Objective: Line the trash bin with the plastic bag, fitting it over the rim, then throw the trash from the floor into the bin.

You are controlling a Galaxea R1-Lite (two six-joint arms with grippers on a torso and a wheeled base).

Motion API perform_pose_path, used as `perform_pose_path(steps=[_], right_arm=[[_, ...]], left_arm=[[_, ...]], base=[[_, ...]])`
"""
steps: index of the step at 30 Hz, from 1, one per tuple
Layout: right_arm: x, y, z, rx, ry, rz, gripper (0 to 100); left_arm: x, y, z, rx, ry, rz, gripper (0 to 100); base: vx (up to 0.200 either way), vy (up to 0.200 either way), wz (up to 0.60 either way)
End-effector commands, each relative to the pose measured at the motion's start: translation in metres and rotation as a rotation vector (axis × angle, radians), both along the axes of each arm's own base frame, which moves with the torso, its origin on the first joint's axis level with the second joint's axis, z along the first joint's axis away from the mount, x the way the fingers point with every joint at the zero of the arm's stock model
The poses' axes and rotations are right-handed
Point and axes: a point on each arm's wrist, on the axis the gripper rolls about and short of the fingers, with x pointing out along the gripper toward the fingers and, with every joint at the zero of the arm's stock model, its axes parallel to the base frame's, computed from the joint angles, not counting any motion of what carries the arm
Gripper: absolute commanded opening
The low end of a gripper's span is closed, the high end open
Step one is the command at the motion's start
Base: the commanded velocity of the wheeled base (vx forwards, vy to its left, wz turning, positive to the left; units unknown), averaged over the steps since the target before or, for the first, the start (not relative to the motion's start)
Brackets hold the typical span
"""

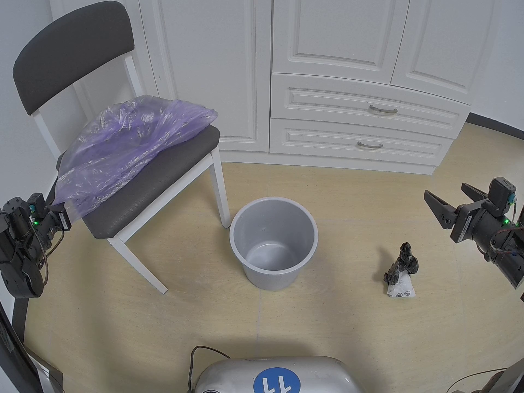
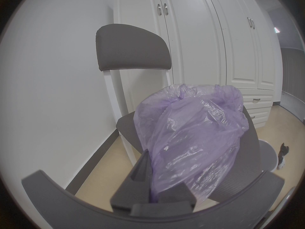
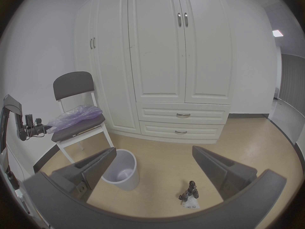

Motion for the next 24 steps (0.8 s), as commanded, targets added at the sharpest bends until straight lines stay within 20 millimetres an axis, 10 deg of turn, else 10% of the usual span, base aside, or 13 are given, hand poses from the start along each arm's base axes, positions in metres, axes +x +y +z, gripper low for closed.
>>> perform_pose_path(steps=[1, 12, 24], right_arm=[[-0.005, -0.001, 0.0, -0.007, -0.007, 0.002, 100], [-0.038, 0.009, 0.01, -0.045, -0.08, 0.001, 100], [-0.027, 0.027, 0.049, -0.108, -0.095, 0.037, 100]], left_arm=[[-0.007, -0.01, 0.006, 0.003, -0.003, -0.021, 0], [-0.039, -0.066, 0.044, 0.054, -0.078, -0.163, 0], [-0.043, -0.158, 0.123, 0.044, -0.2, -0.336, 0]], base=[[0.0, 0.0, 0.0], [0.0, 0.0, 0.0], [0.0, 0.0, 0.0]])
